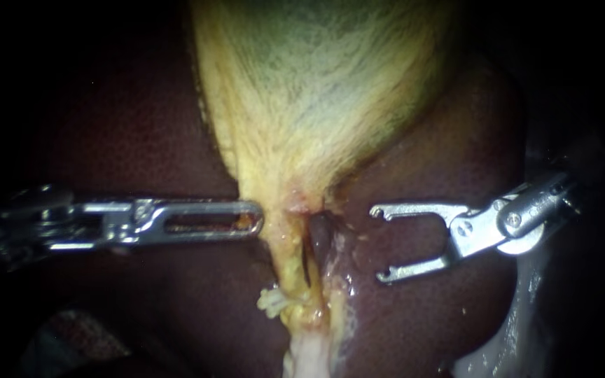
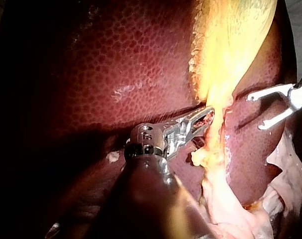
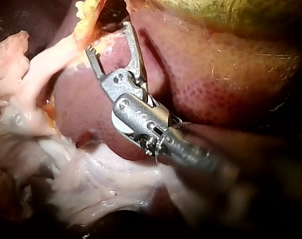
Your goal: Going back second clip left tube
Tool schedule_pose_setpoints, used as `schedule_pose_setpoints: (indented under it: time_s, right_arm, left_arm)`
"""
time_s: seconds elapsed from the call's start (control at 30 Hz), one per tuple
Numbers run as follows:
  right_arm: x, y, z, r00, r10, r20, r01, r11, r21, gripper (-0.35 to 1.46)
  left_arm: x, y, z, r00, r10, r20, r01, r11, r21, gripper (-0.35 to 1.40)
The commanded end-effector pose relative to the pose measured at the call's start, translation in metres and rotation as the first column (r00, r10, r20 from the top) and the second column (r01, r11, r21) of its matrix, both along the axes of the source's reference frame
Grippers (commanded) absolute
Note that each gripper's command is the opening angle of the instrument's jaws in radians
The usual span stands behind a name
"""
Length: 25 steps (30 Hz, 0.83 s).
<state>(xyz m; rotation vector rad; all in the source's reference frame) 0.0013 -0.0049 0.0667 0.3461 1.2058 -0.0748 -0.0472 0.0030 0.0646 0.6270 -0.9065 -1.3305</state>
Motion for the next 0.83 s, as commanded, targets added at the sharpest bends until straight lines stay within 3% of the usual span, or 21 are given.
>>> schedule_pose_setpoints:
  time_s: [0.03, 0.33, 0.83]
  right_arm:
    - [0.0, -0.0001, 0.0, 1.0, 0.0, 0.0, 0.0, 1.0, 0.0, 0.6]
    - [-0.0001, -0.0001, -0.0001, 1.0, 0.0, 0.0, 0.0, 1.0, 0.0, 0.6]
    - [-0.0001, -0.0001, -0.0001, 1.0, 0.001, 0.001, -0.001, 1.0, 0.0, 0.6]
  left_arm:
    - [-0.0002, -0.0002, 0.0001, 1.0, 0.004, -0.001, -0.004, 1.0, 0.001, -0.35]
    - [-0.0017, -0.0008, 0.001, 0.9998, 0.019, -0.001, -0.019, 1.0, 0.004, -0.35]
    - [-0.0017, -0.0011, 0.001, 0.9997, 0.026, 0.0, -0.026, 1.0, 0.006, -0.35]
